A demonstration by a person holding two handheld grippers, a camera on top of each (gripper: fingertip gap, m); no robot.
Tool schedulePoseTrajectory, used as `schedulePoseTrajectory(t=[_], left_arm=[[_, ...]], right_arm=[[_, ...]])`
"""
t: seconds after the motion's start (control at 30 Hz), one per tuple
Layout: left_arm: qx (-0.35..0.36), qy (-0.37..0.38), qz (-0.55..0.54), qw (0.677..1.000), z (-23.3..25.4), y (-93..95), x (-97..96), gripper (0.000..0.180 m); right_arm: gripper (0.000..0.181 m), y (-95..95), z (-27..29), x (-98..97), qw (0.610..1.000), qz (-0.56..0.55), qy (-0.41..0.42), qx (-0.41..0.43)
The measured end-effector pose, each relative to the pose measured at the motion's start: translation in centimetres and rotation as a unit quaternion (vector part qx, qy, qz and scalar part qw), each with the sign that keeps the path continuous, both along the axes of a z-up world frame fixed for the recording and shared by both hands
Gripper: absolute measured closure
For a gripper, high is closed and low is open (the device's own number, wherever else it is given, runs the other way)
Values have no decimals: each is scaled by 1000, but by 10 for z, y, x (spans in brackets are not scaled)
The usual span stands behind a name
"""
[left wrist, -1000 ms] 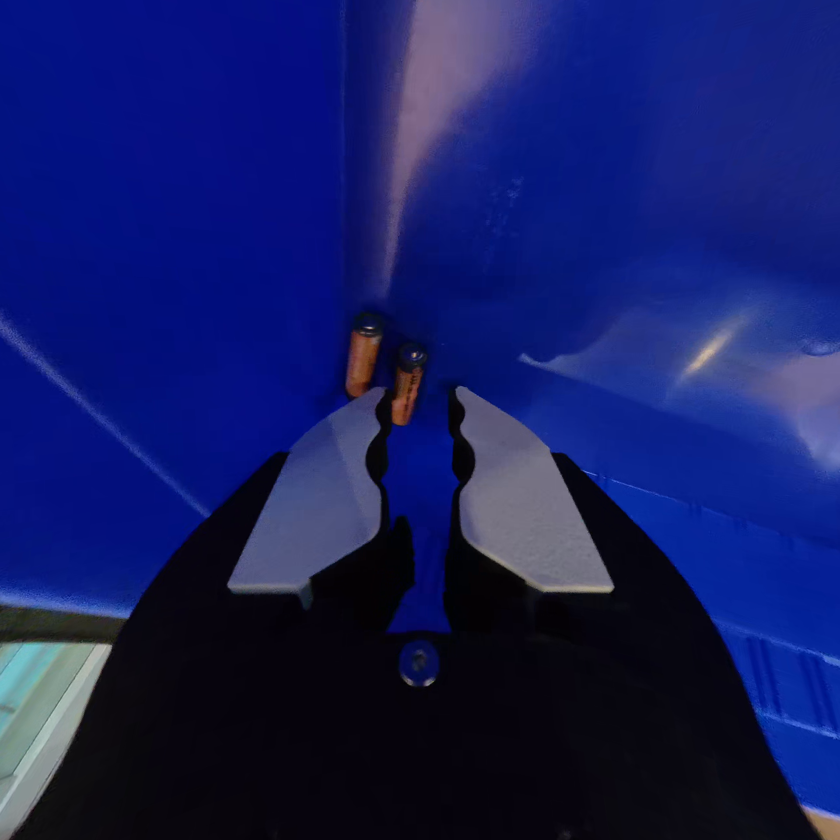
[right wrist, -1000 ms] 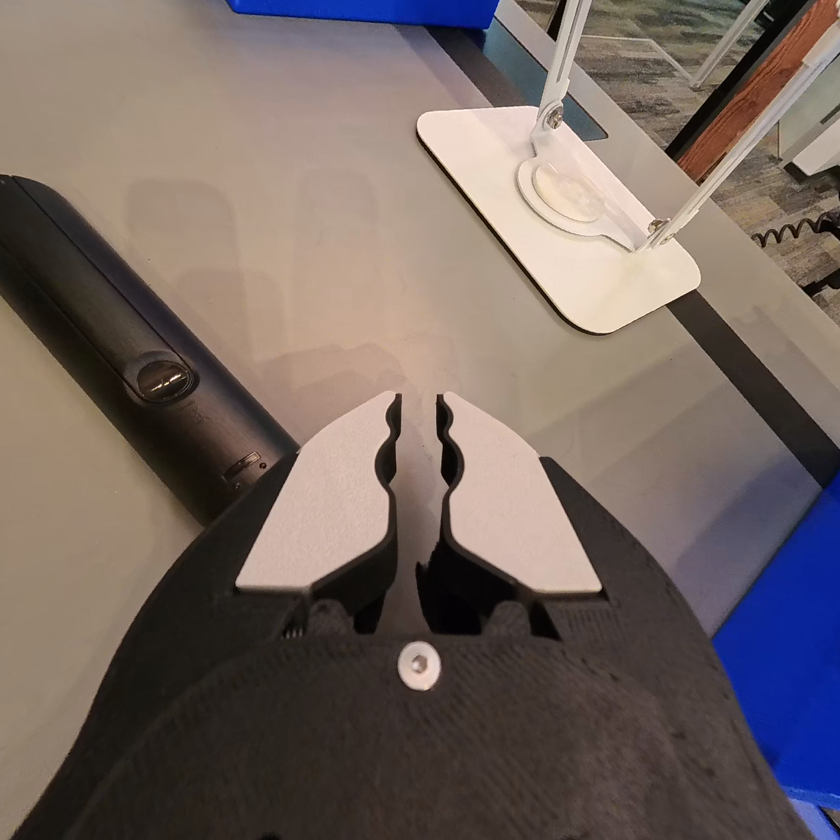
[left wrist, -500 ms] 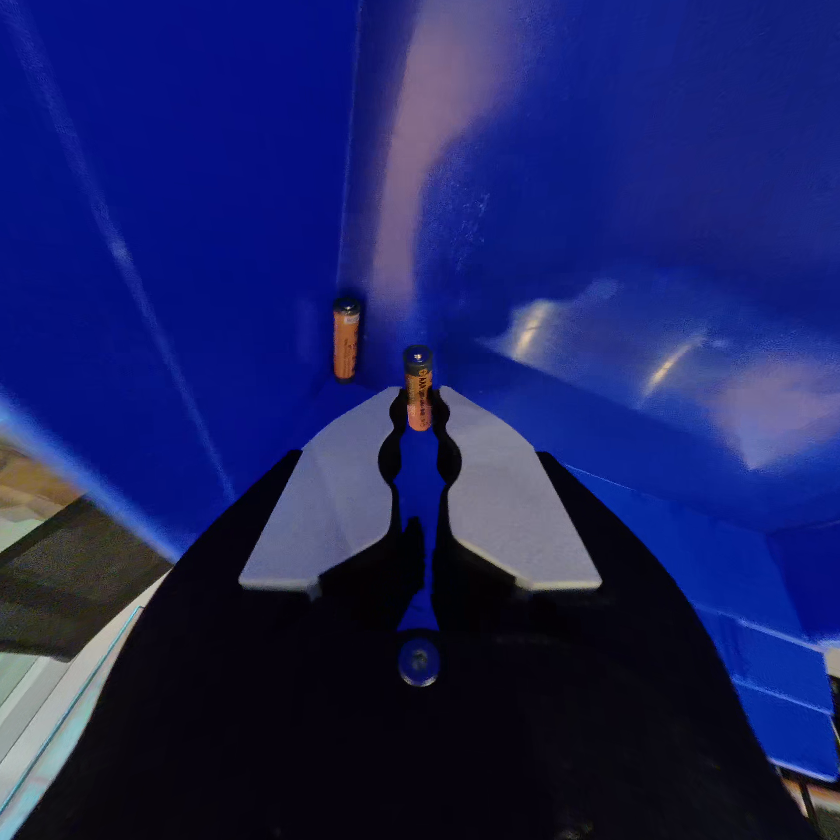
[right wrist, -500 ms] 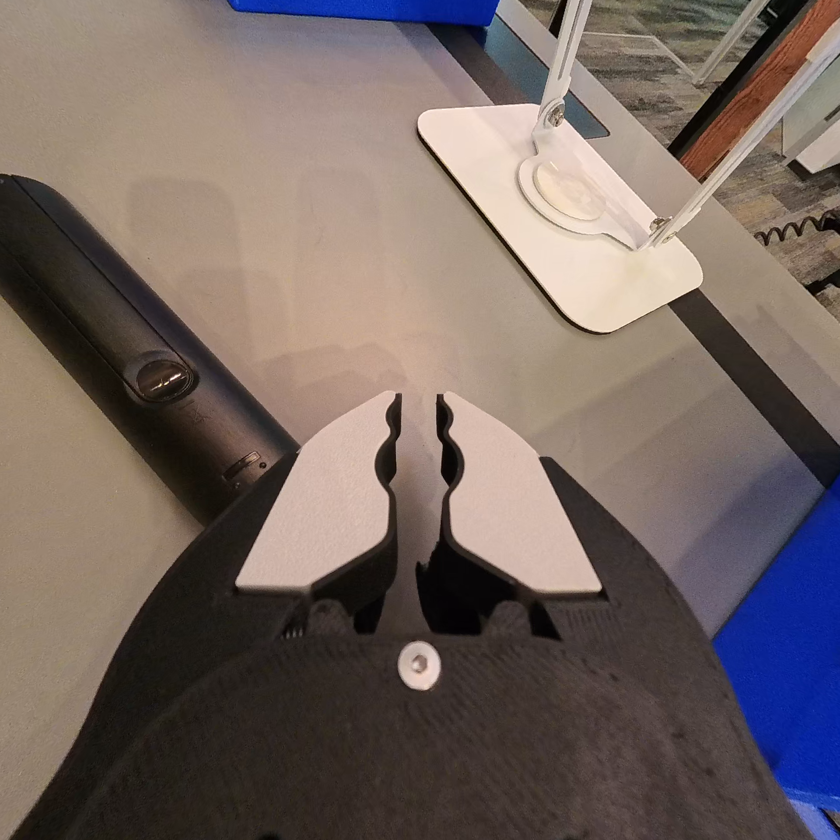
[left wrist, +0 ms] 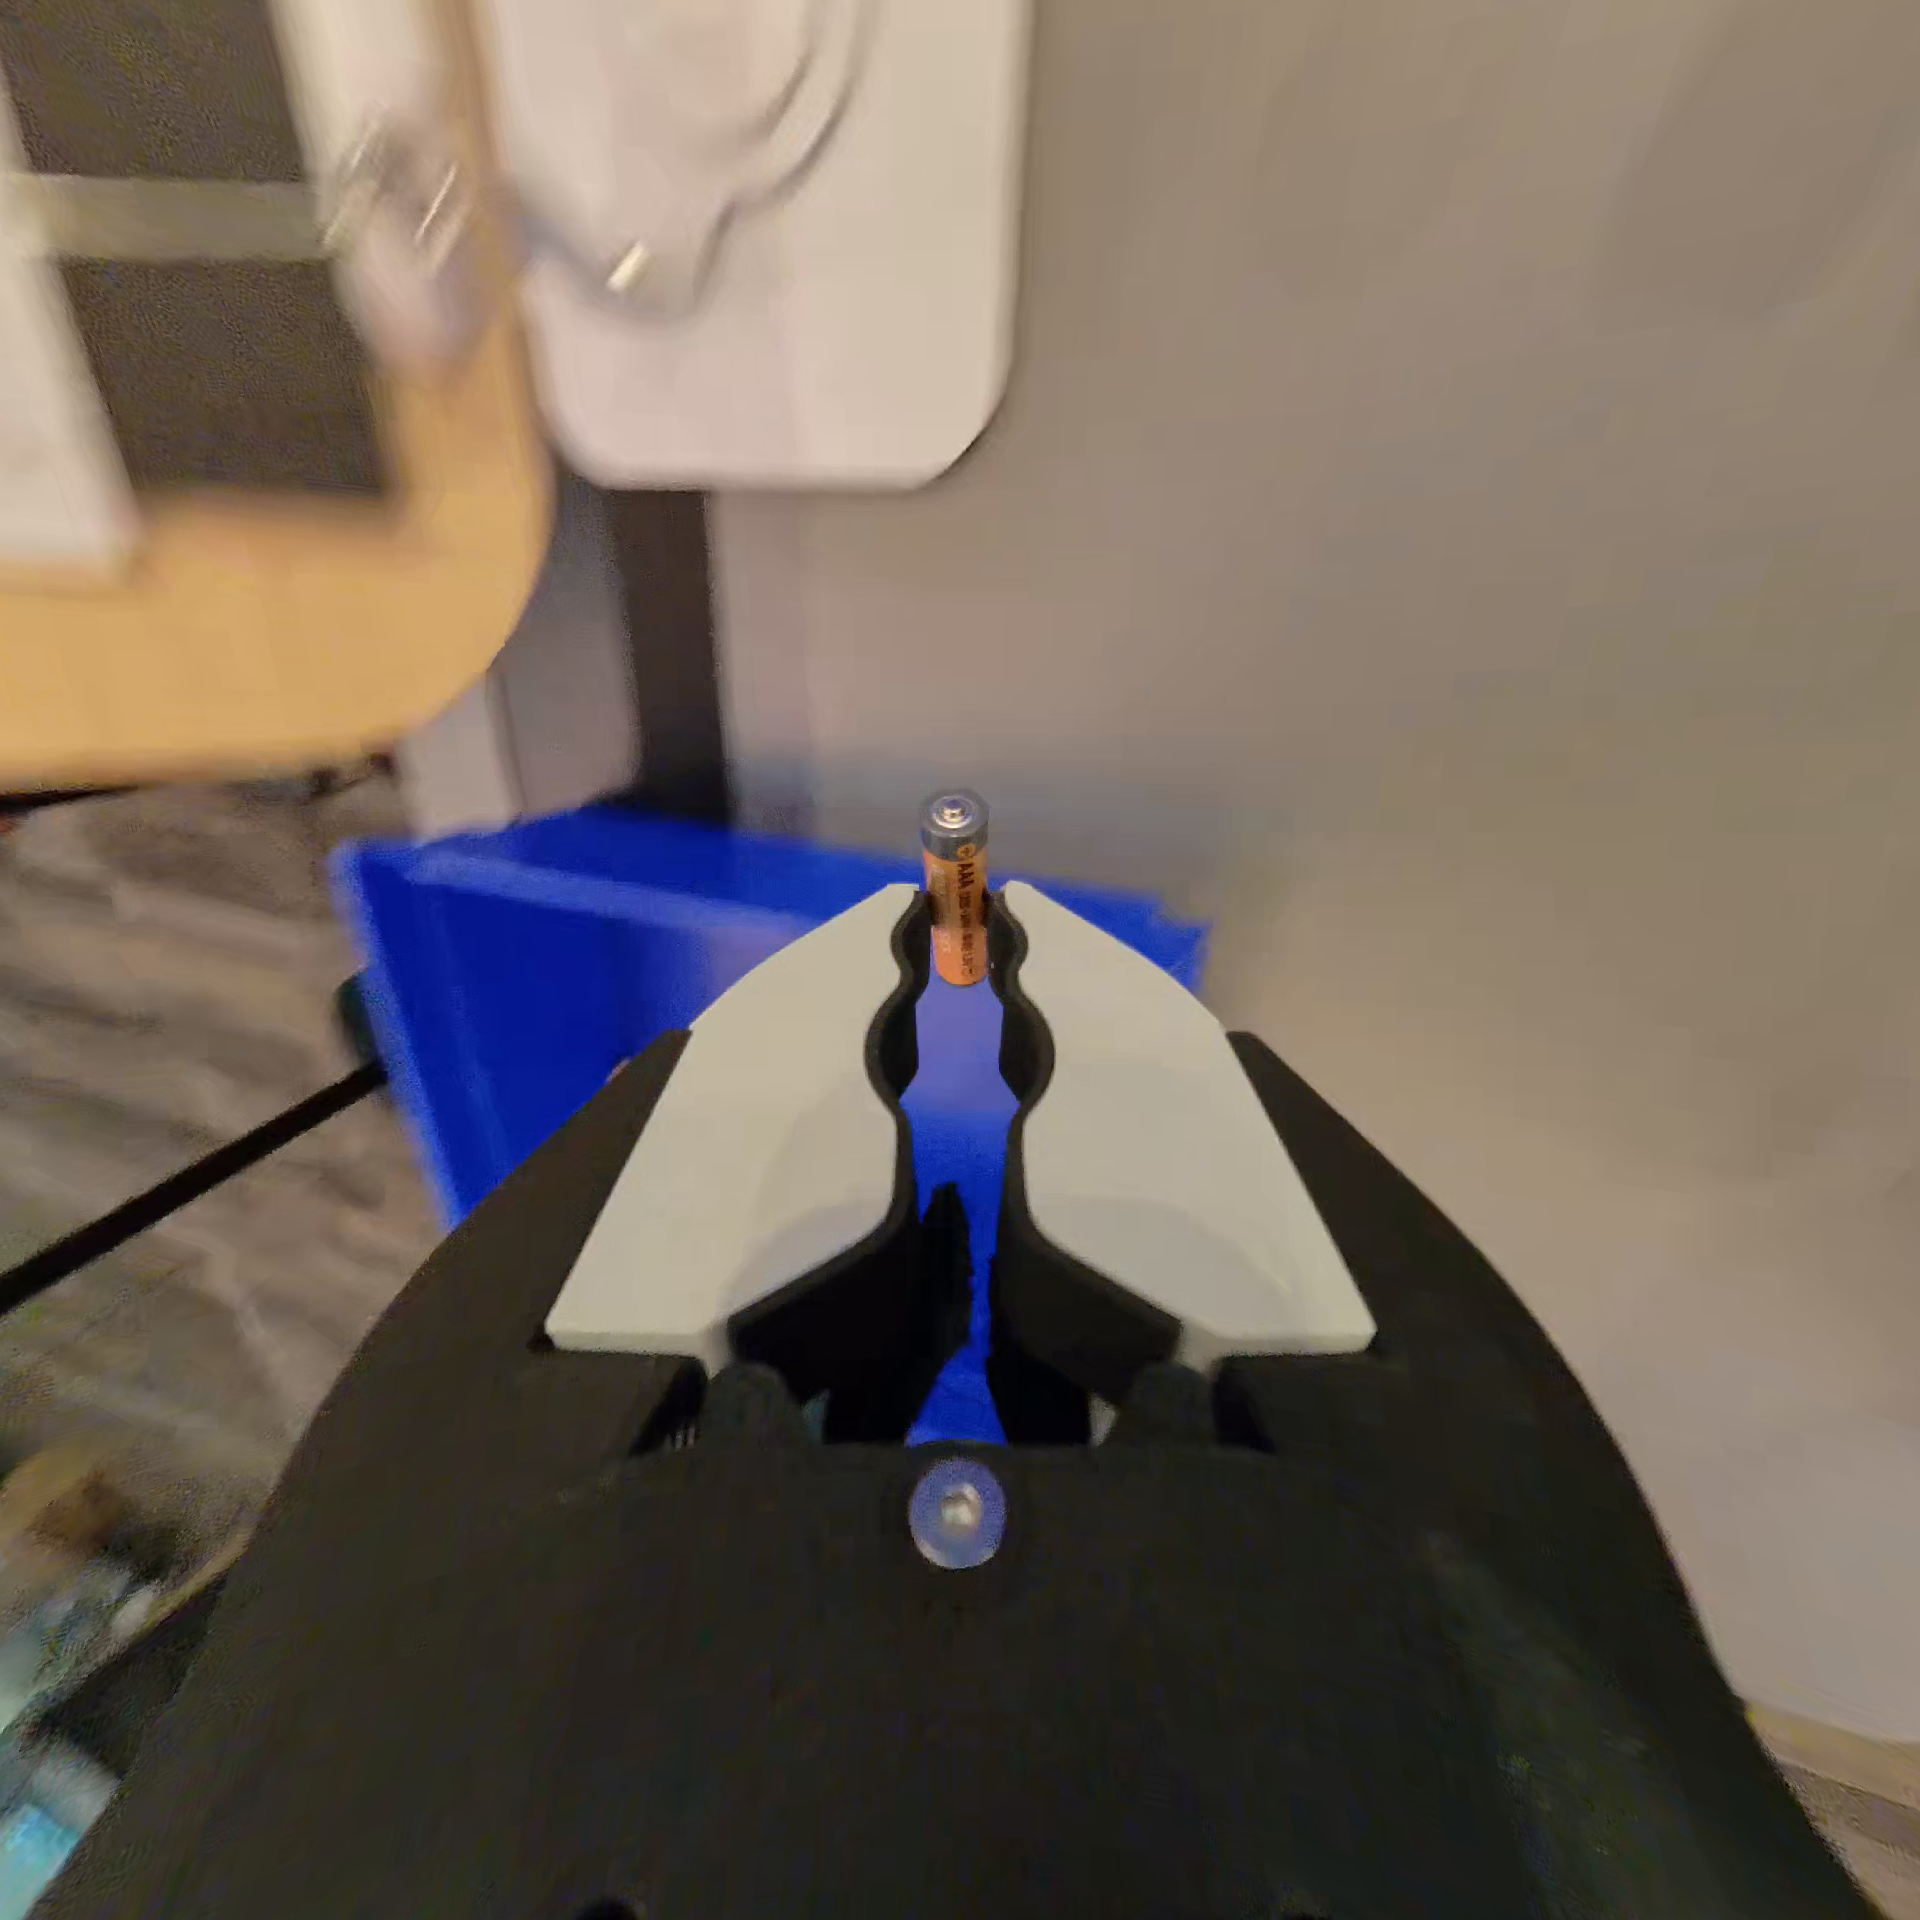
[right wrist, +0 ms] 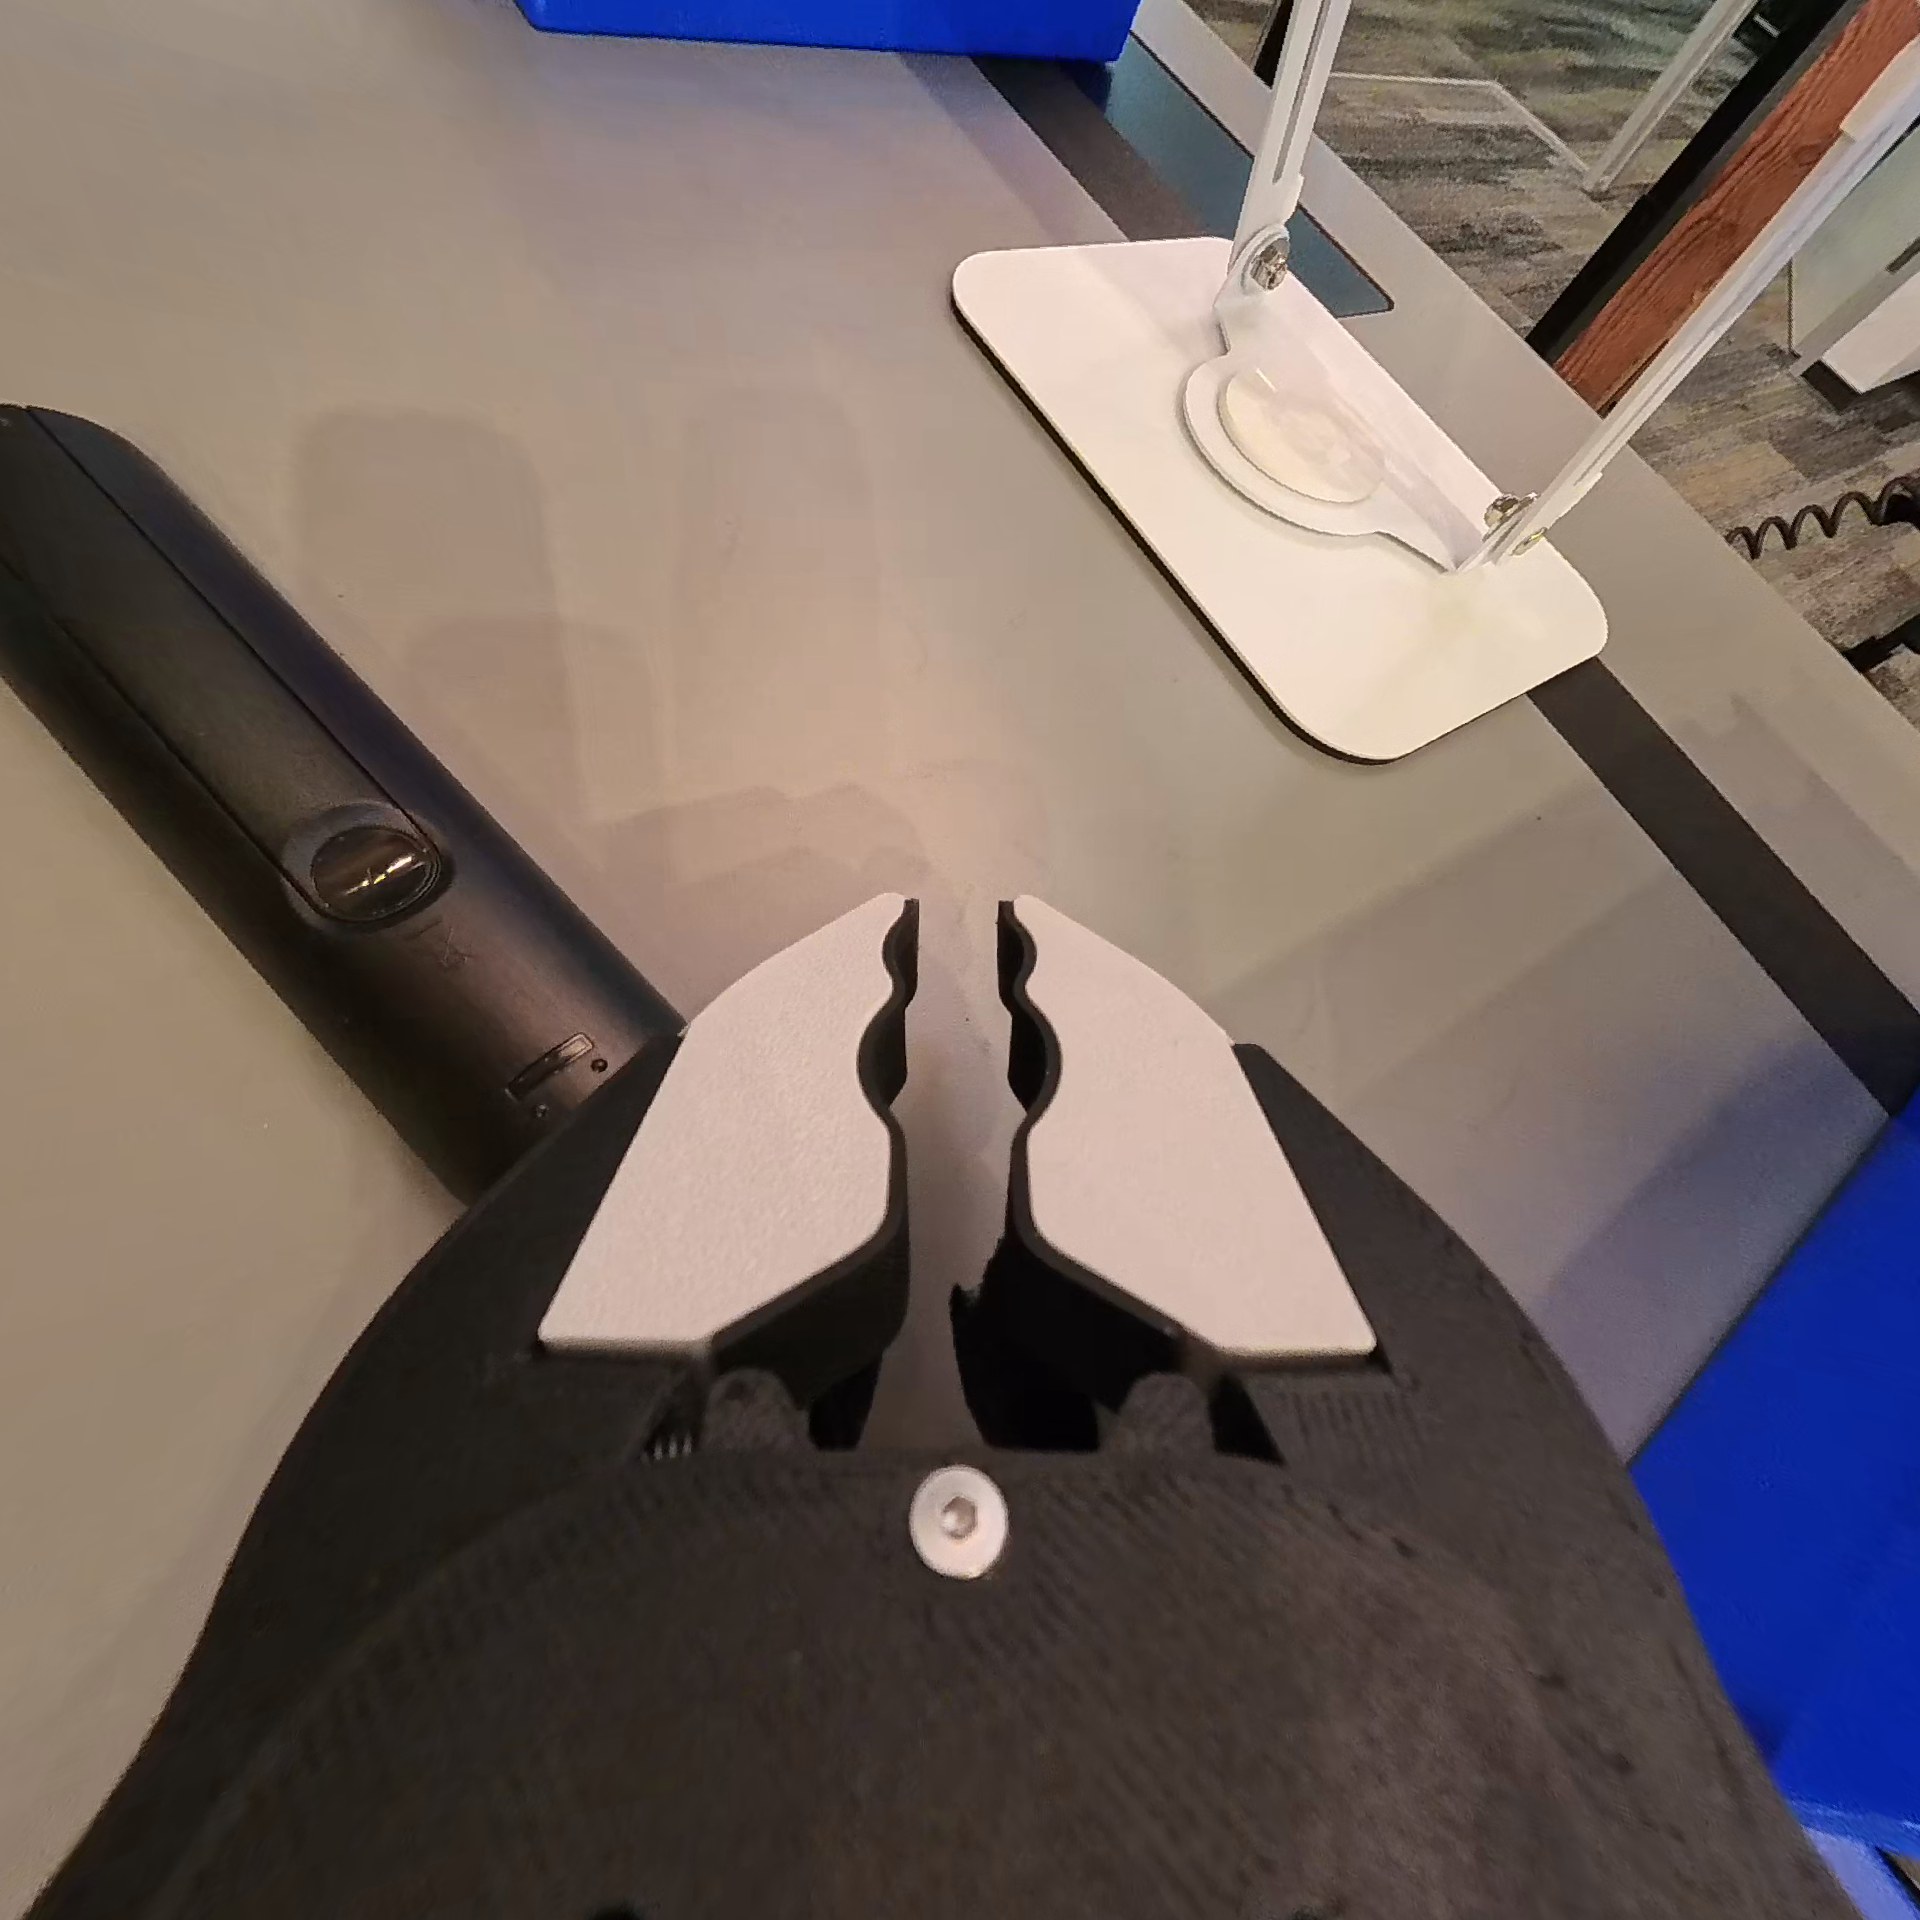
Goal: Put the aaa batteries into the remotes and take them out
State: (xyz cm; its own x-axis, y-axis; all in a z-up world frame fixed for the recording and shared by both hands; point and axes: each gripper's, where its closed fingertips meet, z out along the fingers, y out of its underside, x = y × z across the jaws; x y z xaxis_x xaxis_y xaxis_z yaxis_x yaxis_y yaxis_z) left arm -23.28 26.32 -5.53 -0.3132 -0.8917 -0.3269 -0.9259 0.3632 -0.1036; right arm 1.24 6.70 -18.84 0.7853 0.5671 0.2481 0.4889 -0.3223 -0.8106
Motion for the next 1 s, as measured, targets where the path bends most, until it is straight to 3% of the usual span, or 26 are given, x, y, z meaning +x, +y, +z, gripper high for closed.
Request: schedulePoseTrajectory(t=[0.27,0.5,0.77,1.0], left_arm=[[-155,57,-63,984,-96,-142,94,169],[-189,120,-70,972,-152,-185,113,169],[-207,125,-73,968,-163,-197,114,167],[-219,108,-82,966,-161,-201,113,140]], right_arm=[[167,0,-2,-1,1000,5,-8,-4],[167,-1,-3,-2,1000,7,-8,-5],[167,-1,-3,-2,1000,8,-8,-8],[167,-1,-4,-3,1000,9,-9,-10]])
